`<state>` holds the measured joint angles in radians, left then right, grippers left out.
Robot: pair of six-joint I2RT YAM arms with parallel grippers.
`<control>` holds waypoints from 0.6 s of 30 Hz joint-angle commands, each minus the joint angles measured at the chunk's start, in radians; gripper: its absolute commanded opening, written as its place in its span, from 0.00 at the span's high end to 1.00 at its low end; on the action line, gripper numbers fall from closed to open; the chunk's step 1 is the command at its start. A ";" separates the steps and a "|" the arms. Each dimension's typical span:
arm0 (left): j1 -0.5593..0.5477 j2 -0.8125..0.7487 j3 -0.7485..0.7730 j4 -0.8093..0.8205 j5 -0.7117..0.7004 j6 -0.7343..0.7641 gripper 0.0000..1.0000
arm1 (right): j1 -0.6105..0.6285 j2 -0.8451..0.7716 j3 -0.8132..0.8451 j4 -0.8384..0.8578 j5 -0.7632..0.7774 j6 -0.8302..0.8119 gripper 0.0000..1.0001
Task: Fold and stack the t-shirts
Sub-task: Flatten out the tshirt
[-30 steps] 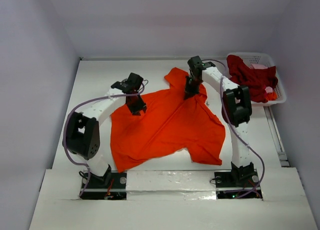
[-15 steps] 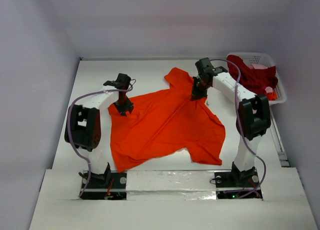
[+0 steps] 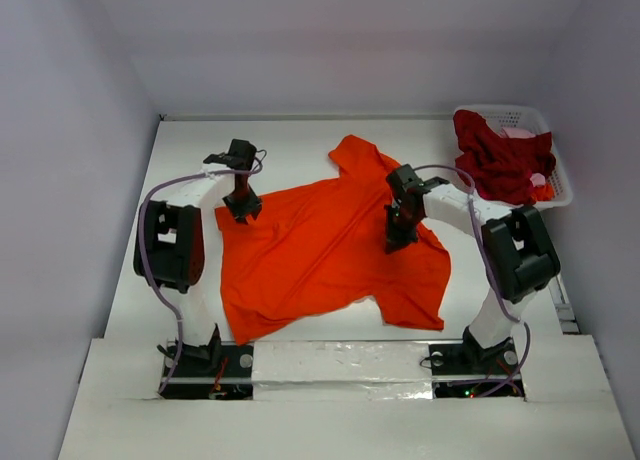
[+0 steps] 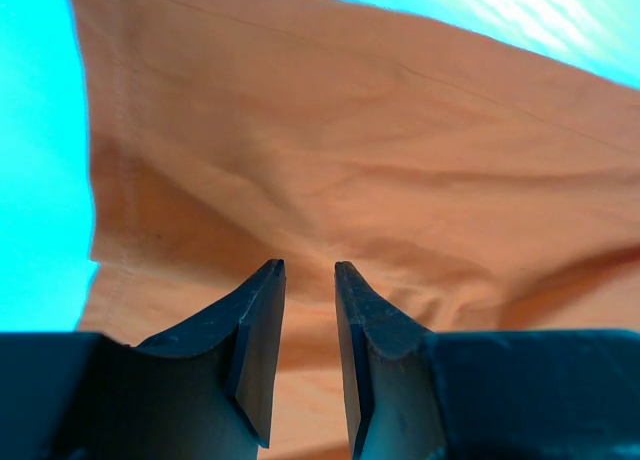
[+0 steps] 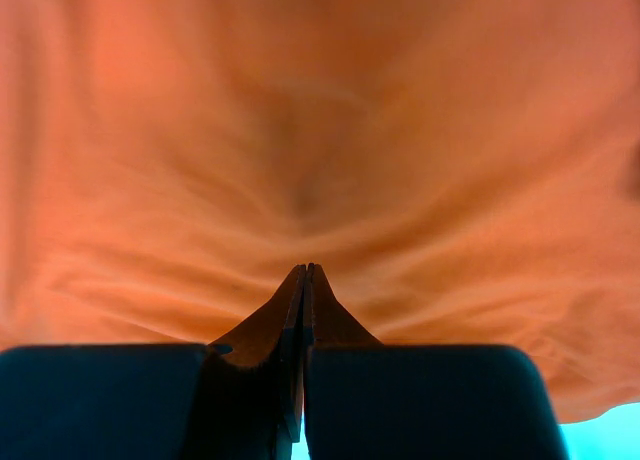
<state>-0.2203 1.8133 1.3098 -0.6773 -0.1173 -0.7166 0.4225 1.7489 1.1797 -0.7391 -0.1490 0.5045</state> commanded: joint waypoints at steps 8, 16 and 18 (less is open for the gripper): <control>0.038 0.096 0.043 0.007 -0.006 0.052 0.76 | 0.048 -0.129 -0.115 0.073 -0.034 0.032 1.00; 0.056 0.184 0.058 0.021 0.025 0.082 0.76 | 0.077 -0.218 -0.182 0.041 -0.040 0.043 1.00; 0.056 0.192 0.063 0.027 0.028 0.083 0.76 | 0.088 -0.252 -0.203 0.032 -0.035 0.048 1.00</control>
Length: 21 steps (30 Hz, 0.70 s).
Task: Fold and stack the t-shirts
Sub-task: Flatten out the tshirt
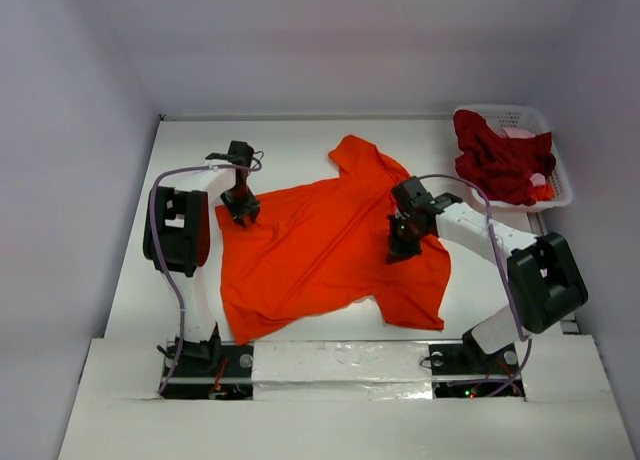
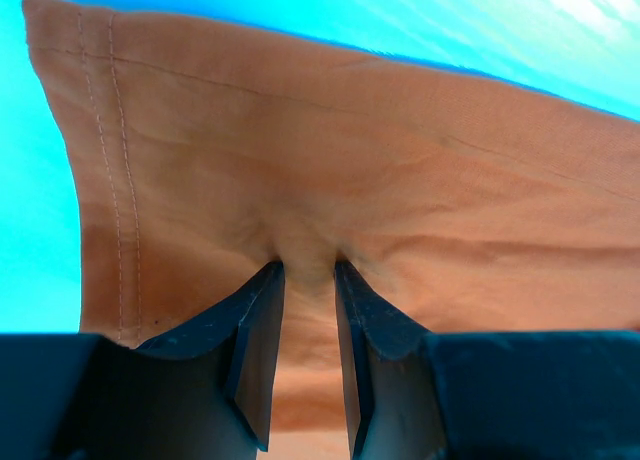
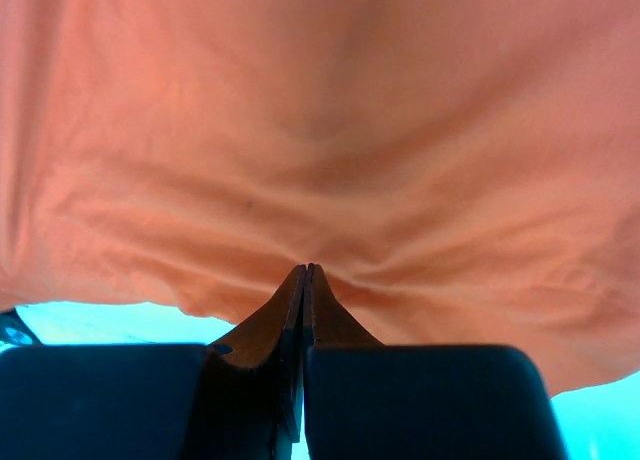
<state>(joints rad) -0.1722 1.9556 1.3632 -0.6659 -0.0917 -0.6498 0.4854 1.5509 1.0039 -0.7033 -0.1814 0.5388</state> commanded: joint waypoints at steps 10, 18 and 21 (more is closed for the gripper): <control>0.026 0.042 0.033 0.005 0.009 0.022 0.76 | 0.025 0.004 -0.135 0.060 -0.009 0.020 1.00; 0.027 0.046 0.056 0.006 0.013 0.036 0.76 | 0.035 0.027 -0.192 0.123 -0.029 0.041 1.00; 0.027 0.055 0.059 0.009 0.023 0.041 0.76 | 0.061 0.082 -0.189 0.160 -0.027 0.058 1.00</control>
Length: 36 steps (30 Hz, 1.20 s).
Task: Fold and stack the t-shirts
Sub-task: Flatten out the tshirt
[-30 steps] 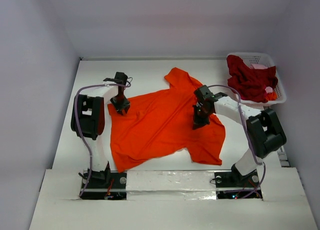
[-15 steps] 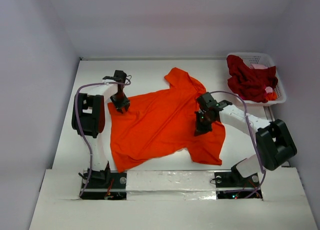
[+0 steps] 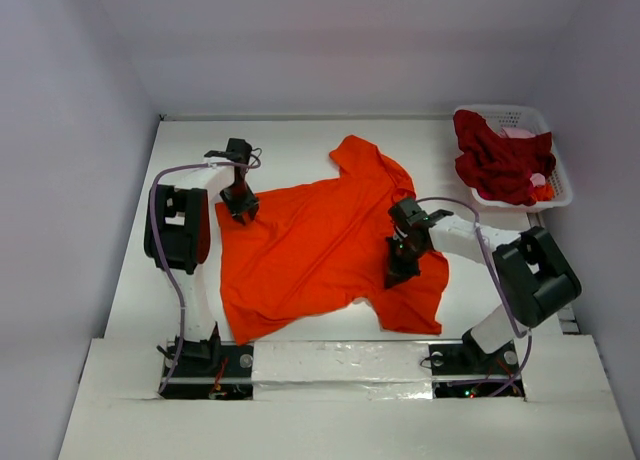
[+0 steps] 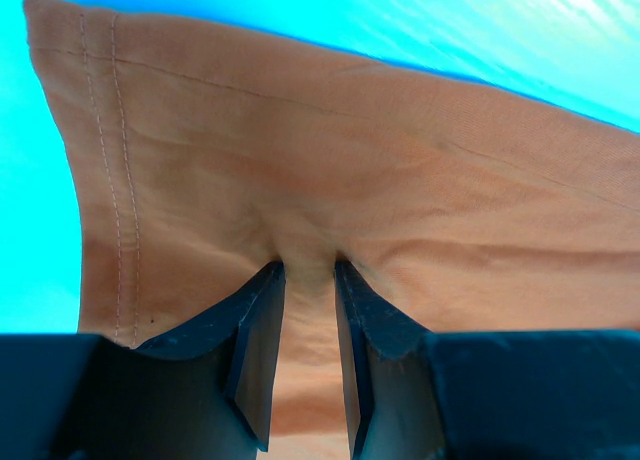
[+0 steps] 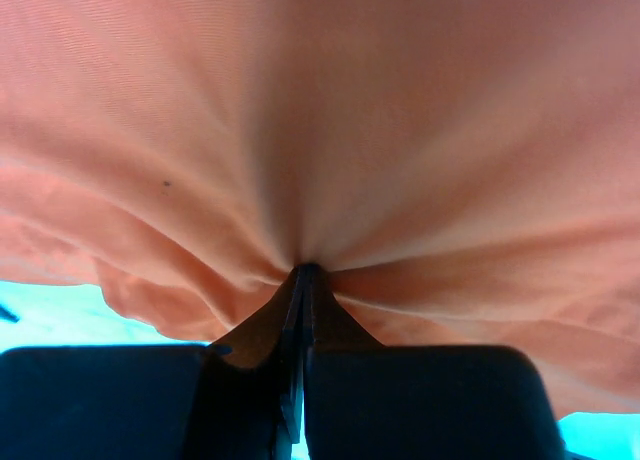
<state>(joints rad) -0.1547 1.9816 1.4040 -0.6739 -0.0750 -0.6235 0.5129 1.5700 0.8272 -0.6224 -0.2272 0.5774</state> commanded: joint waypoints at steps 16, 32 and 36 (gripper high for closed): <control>0.018 0.148 0.239 -0.067 -0.051 0.068 0.76 | 0.099 -0.040 -0.117 0.079 0.048 0.117 1.00; 0.072 0.187 0.325 -0.092 -0.063 0.102 0.76 | 0.108 -0.172 -0.152 -0.002 0.089 0.182 1.00; 0.081 0.213 0.360 -0.102 -0.059 0.111 0.76 | 0.117 -0.176 -0.154 -0.005 0.089 0.191 1.00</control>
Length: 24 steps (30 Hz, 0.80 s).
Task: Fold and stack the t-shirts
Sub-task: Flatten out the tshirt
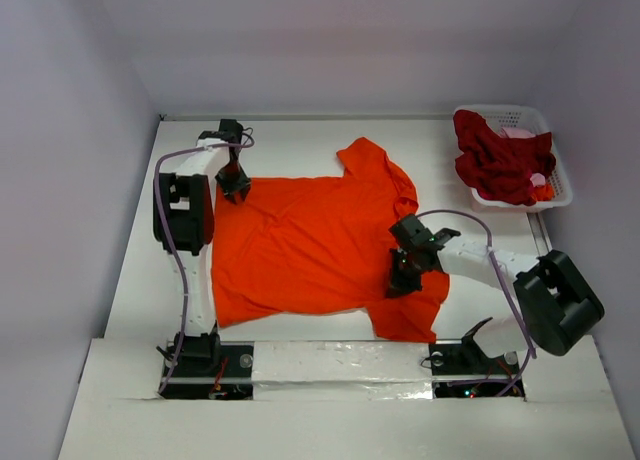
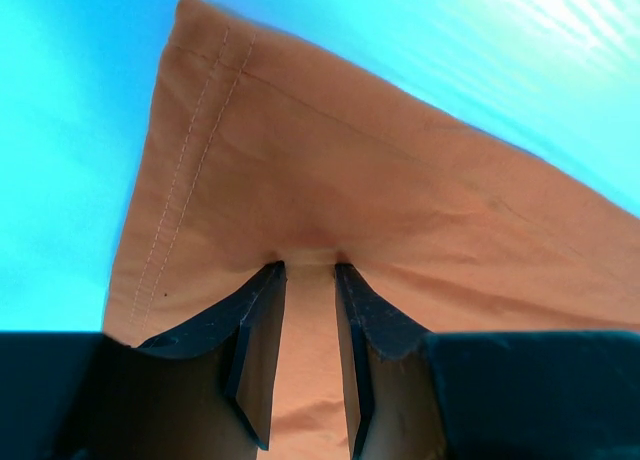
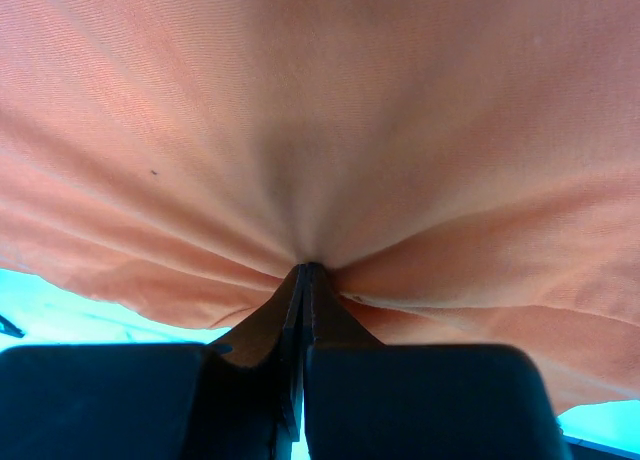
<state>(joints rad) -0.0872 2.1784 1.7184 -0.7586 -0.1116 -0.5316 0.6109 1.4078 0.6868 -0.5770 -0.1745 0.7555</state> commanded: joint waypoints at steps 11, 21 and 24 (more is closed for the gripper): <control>0.023 0.076 0.165 -0.057 -0.022 0.044 0.76 | 0.029 -0.026 -0.016 -0.060 0.046 0.042 1.00; 0.032 0.145 0.267 -0.076 -0.010 0.051 0.75 | 0.029 0.025 0.023 -0.050 0.040 0.027 1.00; 0.032 0.162 0.287 -0.077 -0.007 0.055 0.75 | 0.029 0.060 0.063 -0.046 0.038 0.015 1.00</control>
<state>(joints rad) -0.0631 2.3234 1.9652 -0.8249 -0.1089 -0.4919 0.6289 1.4281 0.7086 -0.6010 -0.1547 0.7887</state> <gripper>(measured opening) 0.248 0.009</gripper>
